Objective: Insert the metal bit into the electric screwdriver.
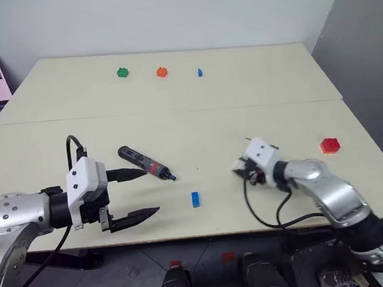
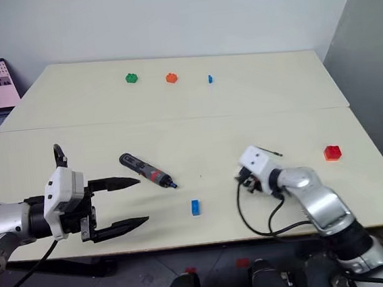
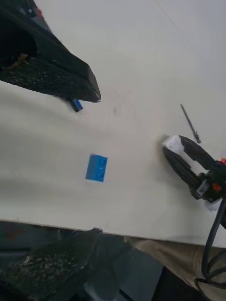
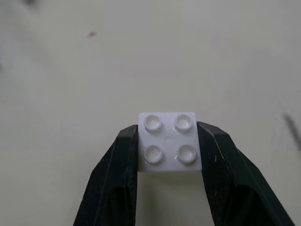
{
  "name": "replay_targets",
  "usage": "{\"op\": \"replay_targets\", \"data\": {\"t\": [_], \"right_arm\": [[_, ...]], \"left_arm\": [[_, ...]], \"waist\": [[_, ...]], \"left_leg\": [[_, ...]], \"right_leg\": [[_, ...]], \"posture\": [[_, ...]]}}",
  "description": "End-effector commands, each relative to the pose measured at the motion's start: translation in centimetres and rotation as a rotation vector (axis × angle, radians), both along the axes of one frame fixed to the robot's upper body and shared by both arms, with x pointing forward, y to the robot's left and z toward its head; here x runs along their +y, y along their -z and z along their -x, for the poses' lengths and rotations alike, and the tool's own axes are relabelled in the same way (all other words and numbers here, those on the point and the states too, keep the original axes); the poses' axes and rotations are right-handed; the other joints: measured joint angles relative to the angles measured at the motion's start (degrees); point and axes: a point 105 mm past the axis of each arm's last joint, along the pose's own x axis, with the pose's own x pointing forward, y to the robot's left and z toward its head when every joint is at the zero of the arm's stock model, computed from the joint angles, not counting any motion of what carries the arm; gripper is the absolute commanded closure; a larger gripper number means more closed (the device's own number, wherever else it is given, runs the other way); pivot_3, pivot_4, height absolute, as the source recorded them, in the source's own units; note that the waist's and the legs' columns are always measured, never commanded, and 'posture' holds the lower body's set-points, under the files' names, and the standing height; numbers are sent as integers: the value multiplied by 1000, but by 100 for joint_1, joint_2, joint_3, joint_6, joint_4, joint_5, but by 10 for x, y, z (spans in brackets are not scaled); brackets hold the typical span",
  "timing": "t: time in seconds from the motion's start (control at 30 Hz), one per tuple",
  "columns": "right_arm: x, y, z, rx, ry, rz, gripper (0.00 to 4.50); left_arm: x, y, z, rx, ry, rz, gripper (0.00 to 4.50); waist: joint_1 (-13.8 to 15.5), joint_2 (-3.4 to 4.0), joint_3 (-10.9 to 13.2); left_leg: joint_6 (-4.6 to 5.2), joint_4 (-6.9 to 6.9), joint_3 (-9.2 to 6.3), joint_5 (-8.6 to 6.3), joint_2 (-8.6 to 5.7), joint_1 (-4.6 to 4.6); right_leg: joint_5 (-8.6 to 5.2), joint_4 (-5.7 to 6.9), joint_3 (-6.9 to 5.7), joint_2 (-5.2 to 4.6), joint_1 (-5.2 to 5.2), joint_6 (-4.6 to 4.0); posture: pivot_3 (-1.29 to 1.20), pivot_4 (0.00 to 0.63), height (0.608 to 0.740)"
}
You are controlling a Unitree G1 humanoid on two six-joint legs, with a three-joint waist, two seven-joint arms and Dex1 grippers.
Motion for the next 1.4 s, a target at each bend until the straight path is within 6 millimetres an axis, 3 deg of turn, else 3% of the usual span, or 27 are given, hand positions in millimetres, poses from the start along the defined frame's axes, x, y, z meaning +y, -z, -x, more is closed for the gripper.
{"op": "replay_targets", "data": {"t": [0.03, 0.3, 0.5, 0.77, 0.83, 1.13, 1.4], "right_arm": [[-40, -27, -3, -139, 147, 29, 3054], [-135, -35, 0, -206, 548, 27, 3054], [-174, -37, -1, -203, 726, -20, 3054], [-179, -31, -6, -127, 749, -97, 3054], [-179, -31, -7, -122, 756, -120, 2350], [-177, -36, -9, -129, 738, -159, 67], [-167, -47, -10, -171, 668, -172, 20]], "left_arm": [[-15, -7, 2, -30, 51, 21, 0], [-29, -13, -6, -48, 100, 39, 0], [-37, -16, -11, -52, 118, 45, 0], [-41, -19, -14, -58, 114, 40, 0], [-41, -19, -14, -58, 110, 39, 0], [-38, -21, -15, -62, 89, 31, 0], [-35, -22, -18, -68, 80, 32, 0]], "waist": [[5, 0, 0], [1, -2, -1], [-3, -1, -1], [-7, 1, 0], [-6, 1, 1], [-6, 2, 1], [-6, 2, 1]], "left_leg": [[0, 0, 0, 0, 0, -2], [0, 6, 1, 0, -1, 1], [0, 7, 1, 0, -2, 5], [1, 7, 1, 1, -2, 5], [1, 7, 1, 1, -3, 5], [1, 6, 0, 1, -3, 5], [1, 6, 0, 0, -3, 5]], "right_leg": [[0, -2, 0, 0, 0, 0], [1, 0, 3, 0, 6, 1], [1, 1, 3, 0, 11, 2], [2, 1, 3, 0, 14, 2], [2, 1, 4, 0, 15, 2], [1, 0, 4, 0, 16, 3], [1, 0, 4, 0, 16, 3]], "posture": [[0, 150, 740], [0, 150, 740], [0, 150, 740], [0, 150, 740], [0, 150, 740], [0, 150, 740], [0, 150, 740]]}}
